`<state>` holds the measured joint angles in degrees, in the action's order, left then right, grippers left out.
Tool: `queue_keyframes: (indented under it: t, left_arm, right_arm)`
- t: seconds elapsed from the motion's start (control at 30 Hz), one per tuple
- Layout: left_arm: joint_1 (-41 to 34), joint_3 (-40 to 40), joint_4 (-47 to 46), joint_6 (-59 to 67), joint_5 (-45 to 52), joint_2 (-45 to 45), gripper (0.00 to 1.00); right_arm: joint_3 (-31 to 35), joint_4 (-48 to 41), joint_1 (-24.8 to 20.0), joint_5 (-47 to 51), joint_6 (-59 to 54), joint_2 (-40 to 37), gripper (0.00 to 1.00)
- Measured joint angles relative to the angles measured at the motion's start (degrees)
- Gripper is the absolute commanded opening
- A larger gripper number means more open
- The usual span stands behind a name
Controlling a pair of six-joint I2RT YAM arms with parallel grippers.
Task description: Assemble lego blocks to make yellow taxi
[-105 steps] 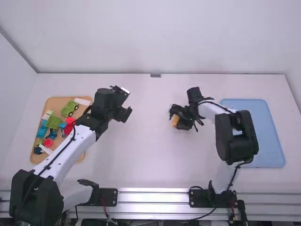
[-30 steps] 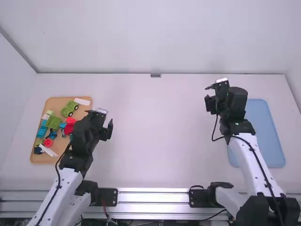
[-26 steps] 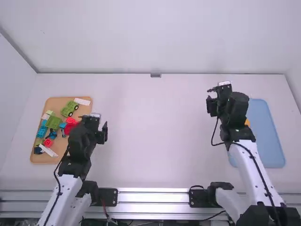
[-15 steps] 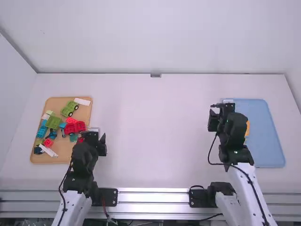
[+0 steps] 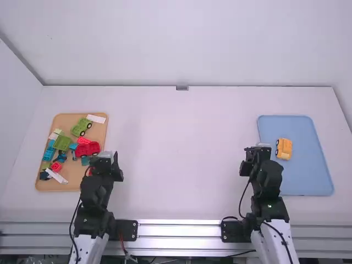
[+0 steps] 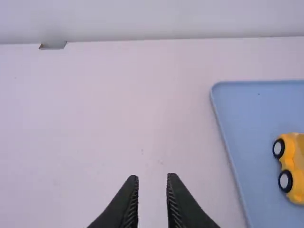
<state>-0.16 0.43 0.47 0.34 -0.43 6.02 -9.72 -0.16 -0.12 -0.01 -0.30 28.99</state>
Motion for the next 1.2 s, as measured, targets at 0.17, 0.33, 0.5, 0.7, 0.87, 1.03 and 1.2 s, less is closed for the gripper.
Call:
queue_keyframes:
  t: [0.17, 0.33, 0.5, 0.7, 0.87, 1.03, 1.2]
  left_arm:
    - [0.00, 0.00, 0.00, 0.00, -0.02, -3.61, 0.07]
    - [0.00, 0.02, 0.00, 0.02, 0.00, -5.55, 0.01]
    - [0.00, 0.02, 0.00, 0.00, 0.00, -5.55, 0.00]
    - [0.00, 0.02, 0.00, 0.04, 0.00, -5.55, 0.00]
    - [0.00, 0.00, 0.00, 0.02, 0.00, -5.55, 0.00]
    - [0.00, 0.00, 0.00, 0.02, 0.00, -5.55, 0.00]
    - [0.00, 0.02, 0.00, 0.02, 0.00, -5.55, 0.00]
  right_arm:
    - [5.40, -0.02, 0.00, -0.02, -0.11, -5.33, 0.01]
    - [9.09, 0.46, 0.00, -0.09, -0.07, -10.34, 0.00]
    - [9.09, 0.48, 0.00, -0.11, 0.15, -14.78, 0.00]
    - [9.09, 0.50, 0.00, -0.13, 0.13, -19.15, 0.00]
    - [9.09, 0.48, 0.00, -0.02, 0.04, -22.47, 0.00]
    - [9.09, 0.52, 0.00, -0.09, 0.04, -25.51, 0.00]
    - [9.09, 0.50, 0.00, -0.04, 0.11, -28.06, 0.00]
